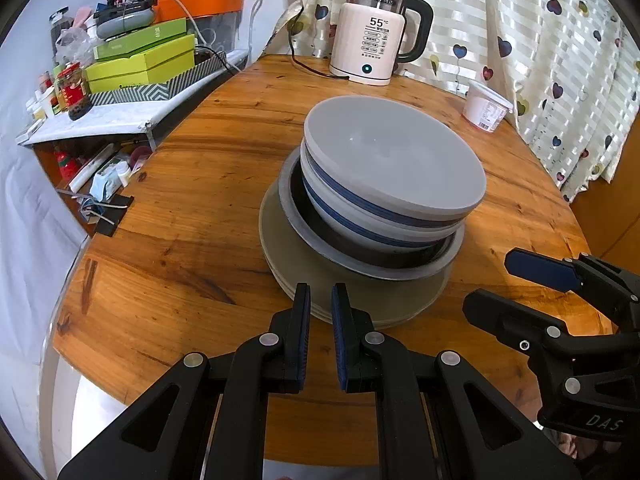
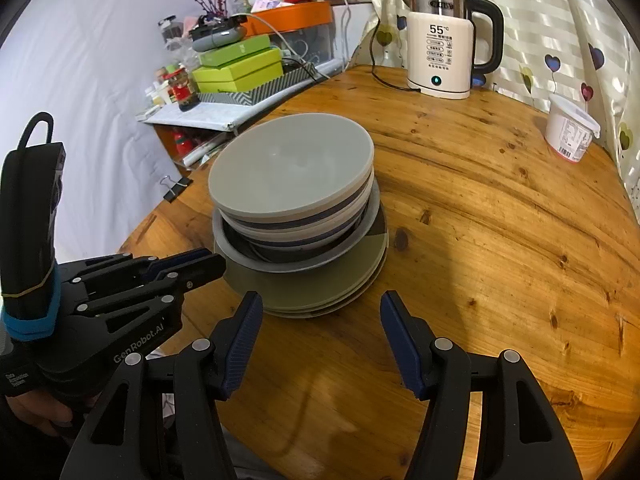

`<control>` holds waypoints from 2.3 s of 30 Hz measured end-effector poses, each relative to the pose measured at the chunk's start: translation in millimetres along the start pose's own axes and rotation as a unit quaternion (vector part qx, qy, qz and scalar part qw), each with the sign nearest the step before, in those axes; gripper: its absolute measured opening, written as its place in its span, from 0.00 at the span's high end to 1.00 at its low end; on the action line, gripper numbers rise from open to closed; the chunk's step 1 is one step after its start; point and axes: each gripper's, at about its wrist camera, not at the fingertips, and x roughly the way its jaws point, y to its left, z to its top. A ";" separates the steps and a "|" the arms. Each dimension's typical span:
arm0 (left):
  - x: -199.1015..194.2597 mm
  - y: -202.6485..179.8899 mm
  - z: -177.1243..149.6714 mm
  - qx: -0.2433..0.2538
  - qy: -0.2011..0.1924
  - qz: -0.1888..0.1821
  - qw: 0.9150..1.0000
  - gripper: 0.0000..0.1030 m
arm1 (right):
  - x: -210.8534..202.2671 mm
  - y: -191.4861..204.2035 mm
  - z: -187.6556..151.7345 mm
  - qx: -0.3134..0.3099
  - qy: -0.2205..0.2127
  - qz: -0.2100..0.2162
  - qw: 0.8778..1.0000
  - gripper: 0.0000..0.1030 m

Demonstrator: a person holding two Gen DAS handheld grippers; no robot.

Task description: Organize plates and bowls

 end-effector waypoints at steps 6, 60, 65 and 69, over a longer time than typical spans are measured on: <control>0.5 -1.2 0.4 0.005 0.000 -0.002 1.000 0.89 | -0.2 0.3 0.2 0.001 0.000 0.000 1.000 0.39; 3.7 -6.8 -2.8 0.009 0.012 0.011 1.000 0.89 | -0.5 2.2 0.6 0.001 0.001 0.001 1.000 0.37; 3.8 -6.7 -2.7 0.009 0.012 0.011 1.000 0.89 | -0.6 2.1 0.6 0.001 0.001 0.001 1.000 0.37; 3.3 -7.0 -3.1 0.009 0.012 0.012 1.000 0.89 | -0.7 2.3 0.6 0.001 0.001 0.001 1.000 0.37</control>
